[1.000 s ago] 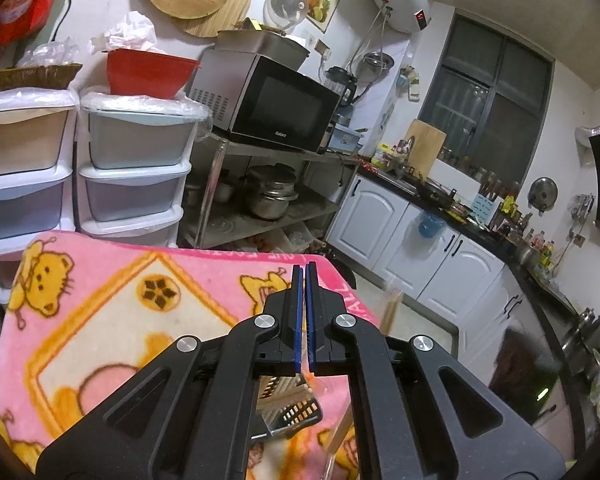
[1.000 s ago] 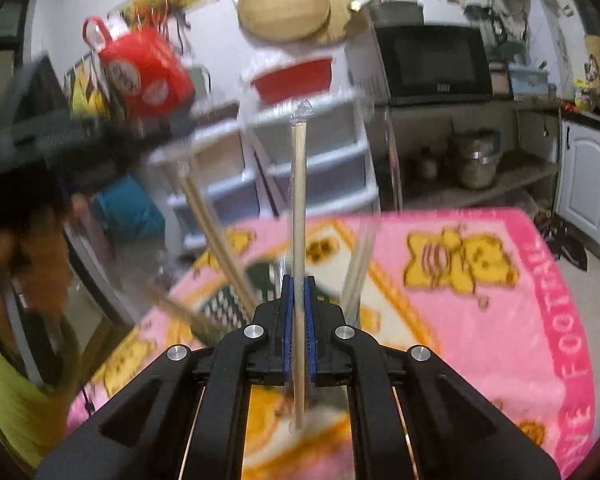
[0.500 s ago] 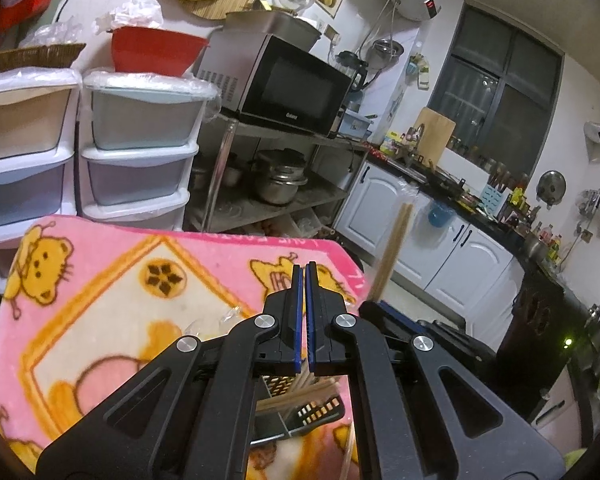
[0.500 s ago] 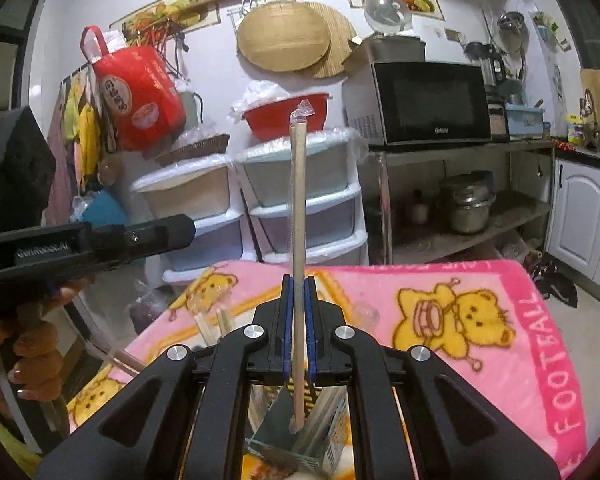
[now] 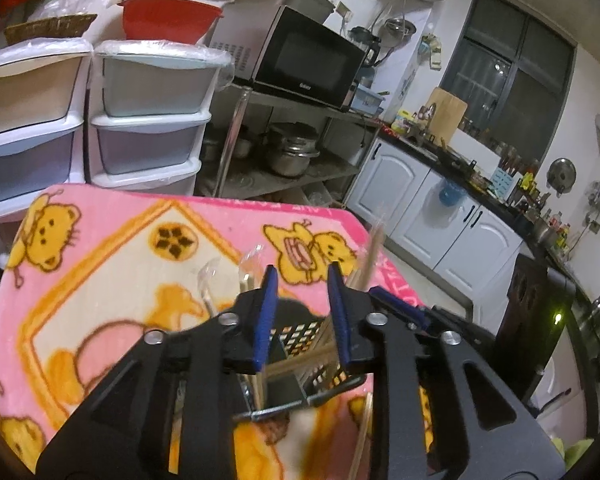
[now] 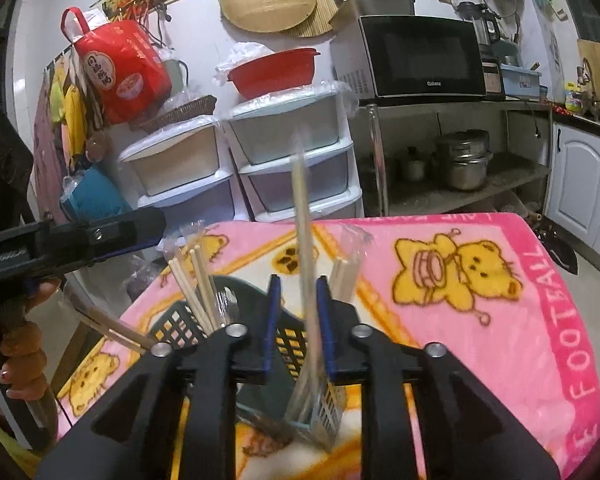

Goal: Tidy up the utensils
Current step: 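Lower both held chopstick pairs into the green holder and open both tools, then move both open tools back toward the last two wrapped chopstick pairs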

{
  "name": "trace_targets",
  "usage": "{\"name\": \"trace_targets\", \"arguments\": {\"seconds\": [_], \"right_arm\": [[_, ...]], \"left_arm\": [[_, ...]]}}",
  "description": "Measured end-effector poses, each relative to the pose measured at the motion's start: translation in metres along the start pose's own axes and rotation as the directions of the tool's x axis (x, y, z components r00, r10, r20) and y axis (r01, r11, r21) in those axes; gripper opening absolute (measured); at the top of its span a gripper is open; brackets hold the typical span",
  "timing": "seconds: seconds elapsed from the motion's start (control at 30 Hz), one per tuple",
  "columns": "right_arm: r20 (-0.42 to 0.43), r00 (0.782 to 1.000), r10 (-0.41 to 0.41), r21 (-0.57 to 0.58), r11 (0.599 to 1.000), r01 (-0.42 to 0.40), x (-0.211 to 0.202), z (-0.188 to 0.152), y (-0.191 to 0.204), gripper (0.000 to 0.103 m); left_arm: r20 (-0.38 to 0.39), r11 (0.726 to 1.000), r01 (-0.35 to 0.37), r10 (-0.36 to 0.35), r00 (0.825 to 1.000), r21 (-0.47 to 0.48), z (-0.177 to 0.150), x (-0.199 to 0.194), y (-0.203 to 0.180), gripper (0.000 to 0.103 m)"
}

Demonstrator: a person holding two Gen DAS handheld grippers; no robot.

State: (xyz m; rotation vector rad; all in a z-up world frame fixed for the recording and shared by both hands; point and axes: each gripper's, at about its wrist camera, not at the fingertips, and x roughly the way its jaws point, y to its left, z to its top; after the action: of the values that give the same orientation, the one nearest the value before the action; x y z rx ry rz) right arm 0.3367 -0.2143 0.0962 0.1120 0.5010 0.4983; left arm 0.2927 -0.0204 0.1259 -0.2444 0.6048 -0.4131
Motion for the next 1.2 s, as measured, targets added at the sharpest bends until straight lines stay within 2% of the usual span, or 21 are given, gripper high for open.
{"name": "trace_targets", "arguments": {"seconds": [0.07,0.2,0.37,0.67,0.7,0.73,0.93,0.97,1.03,1.13,1.2], "right_arm": [[-0.004,1.0,-0.005,0.007,1.0,0.005,-0.003,-0.002,-0.001,0.022],[-0.006,1.0,-0.012,0.017,1.0,0.012,-0.011,-0.007,-0.004,0.028],[-0.025,0.999,-0.022,0.023,0.999,0.023,-0.021,-0.015,-0.005,0.036],[-0.041,0.999,-0.032,0.04,0.999,0.034,-0.041,-0.028,-0.004,0.05],[-0.042,0.999,-0.032,0.038,0.999,0.034,-0.045,-0.03,-0.003,0.051],[-0.042,0.999,-0.034,0.036,0.999,0.036,-0.047,-0.031,-0.003,0.055],[-0.047,0.998,-0.04,0.04,0.998,0.042,-0.064,-0.039,-0.001,0.062],[-0.046,0.998,-0.04,0.041,0.998,0.042,-0.066,-0.041,-0.001,0.063],[-0.047,0.998,-0.047,0.042,0.998,0.049,-0.073,-0.045,-0.001,0.065],[-0.048,0.997,-0.055,0.052,0.997,0.058,-0.083,-0.052,-0.003,0.067],[-0.05,0.997,-0.061,0.062,0.996,0.065,-0.09,-0.056,-0.005,0.068]], "left_arm": [[-0.009,1.0,-0.005,0.005,1.0,0.003,-0.004,-0.001,0.0,0.022],[-0.03,1.0,-0.015,0.015,0.999,0.007,-0.013,-0.004,0.0,0.034],[-0.044,1.0,-0.021,0.021,0.999,0.012,-0.027,-0.012,-0.001,0.043],[-0.068,0.999,-0.032,0.032,0.997,0.006,-0.049,-0.023,-0.001,0.046],[-0.07,0.999,-0.032,0.032,0.997,0.004,-0.051,-0.024,-0.002,0.051],[-0.072,1.0,-0.03,0.03,0.997,0.0,-0.053,-0.026,-0.001,0.067],[-0.064,0.999,-0.03,0.031,0.997,0.016,-0.068,-0.038,-0.009,0.071],[-0.062,0.999,-0.028,0.029,0.998,0.019,-0.07,-0.039,-0.01,0.073],[-0.057,0.999,-0.023,0.024,0.998,0.023,-0.073,-0.043,-0.014,0.083],[-0.044,0.999,-0.016,0.018,0.999,0.034,-0.079,-0.049,-0.019,0.091],[-0.039,0.999,-0.013,0.014,0.999,0.043,-0.082,-0.052,-0.023,0.092]]}}
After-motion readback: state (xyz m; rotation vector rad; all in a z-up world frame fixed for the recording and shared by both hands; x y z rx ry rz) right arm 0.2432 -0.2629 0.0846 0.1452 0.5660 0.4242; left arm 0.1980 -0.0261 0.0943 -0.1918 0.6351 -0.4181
